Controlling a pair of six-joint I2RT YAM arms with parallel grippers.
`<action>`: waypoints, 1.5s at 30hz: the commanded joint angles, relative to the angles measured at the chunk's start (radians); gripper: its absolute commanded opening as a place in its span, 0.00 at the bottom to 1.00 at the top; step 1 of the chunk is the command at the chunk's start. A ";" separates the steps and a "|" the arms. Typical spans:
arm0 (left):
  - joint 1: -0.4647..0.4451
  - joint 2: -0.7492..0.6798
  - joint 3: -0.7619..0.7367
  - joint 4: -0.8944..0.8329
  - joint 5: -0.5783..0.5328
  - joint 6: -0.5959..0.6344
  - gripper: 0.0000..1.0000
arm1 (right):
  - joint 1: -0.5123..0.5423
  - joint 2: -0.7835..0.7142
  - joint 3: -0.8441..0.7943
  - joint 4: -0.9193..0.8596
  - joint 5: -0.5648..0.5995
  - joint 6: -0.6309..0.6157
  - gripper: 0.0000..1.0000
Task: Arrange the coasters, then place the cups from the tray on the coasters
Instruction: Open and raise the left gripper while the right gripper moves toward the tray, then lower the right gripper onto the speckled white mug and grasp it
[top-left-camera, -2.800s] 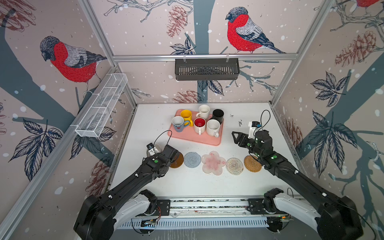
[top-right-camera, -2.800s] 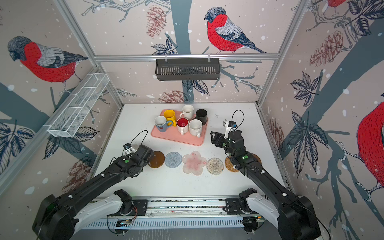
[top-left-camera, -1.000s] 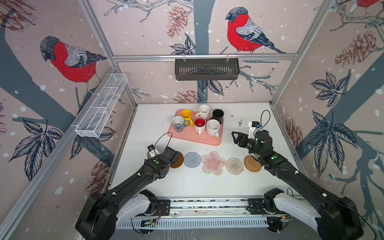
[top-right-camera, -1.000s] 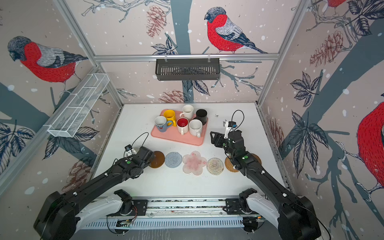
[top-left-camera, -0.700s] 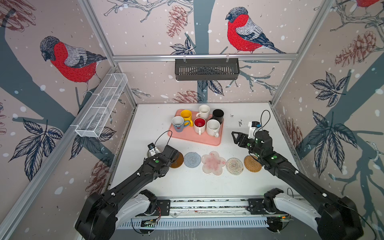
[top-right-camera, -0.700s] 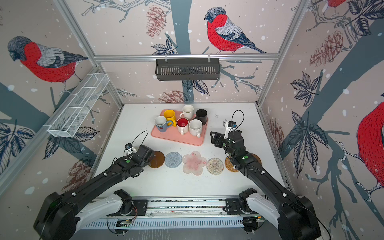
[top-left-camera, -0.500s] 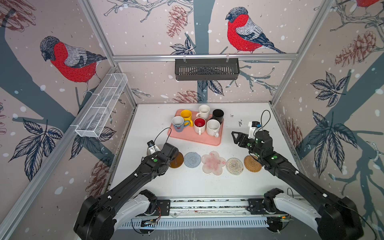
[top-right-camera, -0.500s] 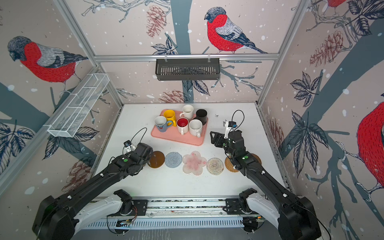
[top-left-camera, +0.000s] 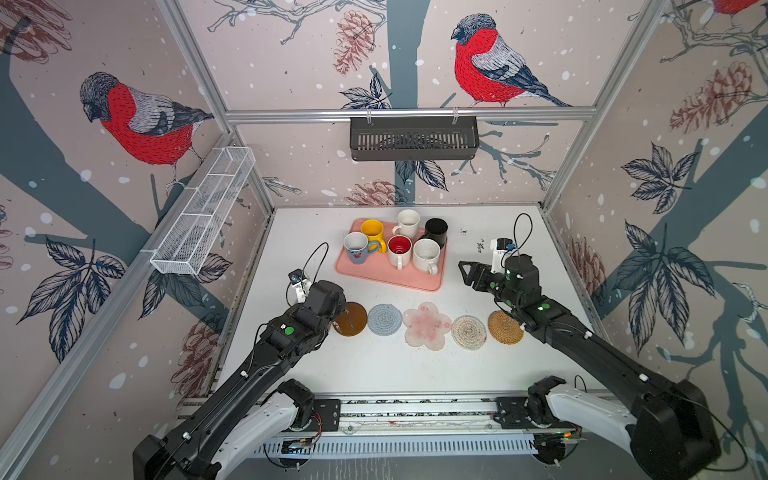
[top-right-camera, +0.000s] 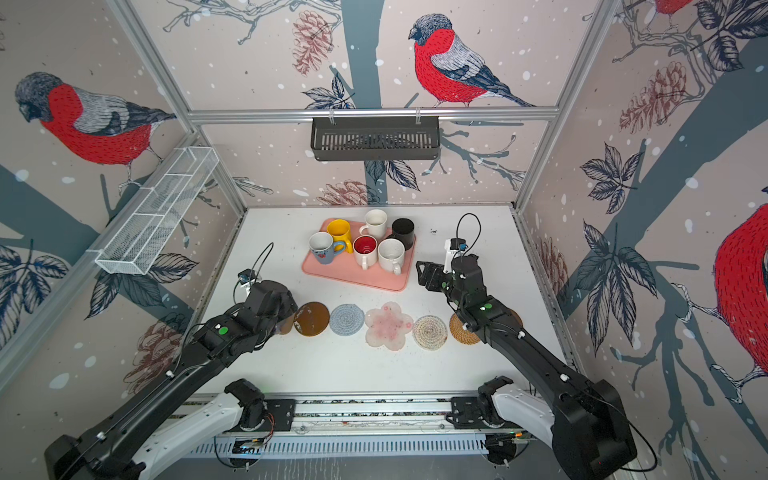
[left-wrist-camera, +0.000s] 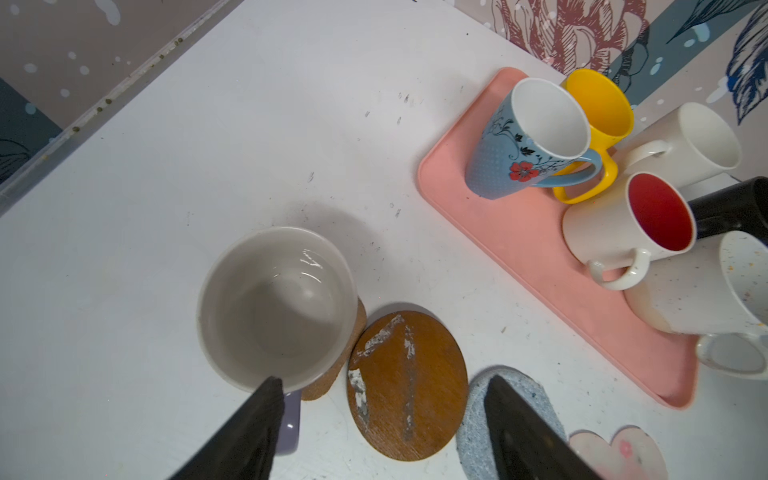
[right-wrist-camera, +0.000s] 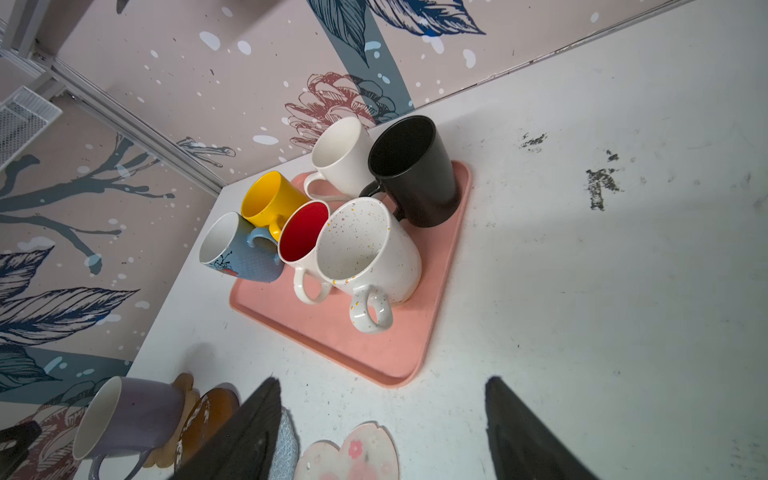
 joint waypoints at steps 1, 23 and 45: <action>0.001 0.029 0.042 0.020 0.047 0.078 0.76 | 0.016 0.059 0.042 -0.040 -0.032 -0.044 0.75; 0.000 0.295 0.115 0.398 0.201 0.324 0.97 | 0.177 0.473 0.402 -0.298 0.193 -0.157 0.59; 0.000 0.252 0.043 0.502 0.235 0.335 0.97 | 0.205 0.710 0.603 -0.401 0.225 -0.172 0.54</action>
